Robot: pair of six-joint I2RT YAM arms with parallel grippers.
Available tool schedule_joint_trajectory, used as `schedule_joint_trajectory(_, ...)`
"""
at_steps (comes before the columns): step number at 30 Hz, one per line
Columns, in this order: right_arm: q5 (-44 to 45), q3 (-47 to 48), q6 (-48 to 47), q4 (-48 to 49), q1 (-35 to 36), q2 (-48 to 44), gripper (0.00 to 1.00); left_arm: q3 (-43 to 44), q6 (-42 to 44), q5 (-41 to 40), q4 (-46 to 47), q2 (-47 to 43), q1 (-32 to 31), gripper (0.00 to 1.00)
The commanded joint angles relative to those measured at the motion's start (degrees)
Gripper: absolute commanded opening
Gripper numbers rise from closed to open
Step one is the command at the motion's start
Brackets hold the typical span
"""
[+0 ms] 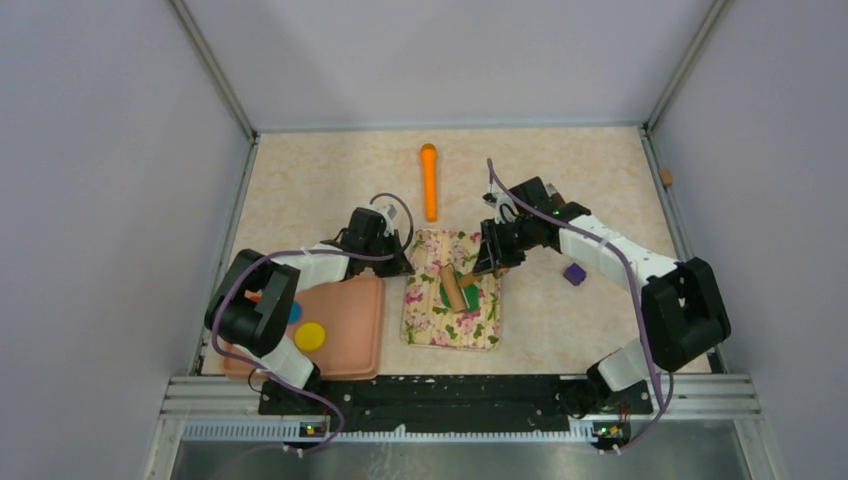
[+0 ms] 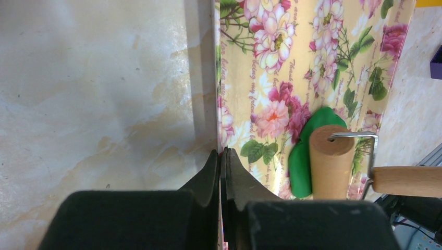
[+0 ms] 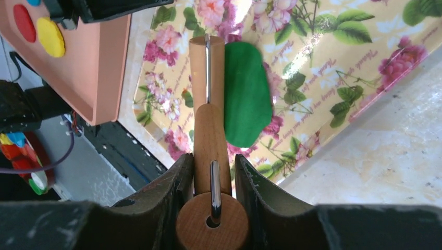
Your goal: Roll out the dumpling wrappers from the dough
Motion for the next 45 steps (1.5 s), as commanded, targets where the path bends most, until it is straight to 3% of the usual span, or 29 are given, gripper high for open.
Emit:
schedule_joint_trajectory(1, 5.81, 0.18, -0.16, 0.54, -0.51, 3.87, 0.0, 0.42, -0.44, 0.07, 1.98, 0.03, -0.36, 0.0)
schedule_joint_trajectory(20, 3.48, 3.12, 1.36, 3.98, -0.17, 14.36, 0.0, 1.11, 0.59, -0.7, 2.66, 0.13, -0.18, 0.0)
schedule_joint_trajectory(23, -0.46, 4.58, 0.67, 4.91, 0.35, 13.44, 0.0, 1.59, 0.78, -0.73, 2.57, 0.38, -0.18, 0.0)
schedule_joint_trajectory(26, -13.53, 8.78, -2.39, 5.83, 0.67, 9.83, 0.0, 1.63, 0.47, -0.59, 2.8, 0.56, -0.18, 0.0)
schedule_joint_trajectory(30, -20.18, 13.56, -7.36, -1.1, 0.69, 3.6, 0.0, 1.95, 0.0, -0.03, 2.83, 1.66, -0.18, 0.0)
schedule_joint_trajectory(34, -15.58, 11.38, -11.97, -7.35, 0.14, -1.84, 0.0, 3.35, -1.23, -0.97, 1.79, 2.98, -0.18, 0.0)
schedule_joint_trajectory(40, 1.1, 14.06, -16.07, -14.83, -0.44, -4.86, 0.0, 5.28, -0.28, -1.53, 0.82, 4.08, -0.19, 0.0)
schedule_joint_trajectory(45, -0.19, 12.75, -15.55, -14.85, -1.07, -2.12, 0.0, 4.51, -0.38, -1.27, 1.24, 3.73, -0.27, 0.0)
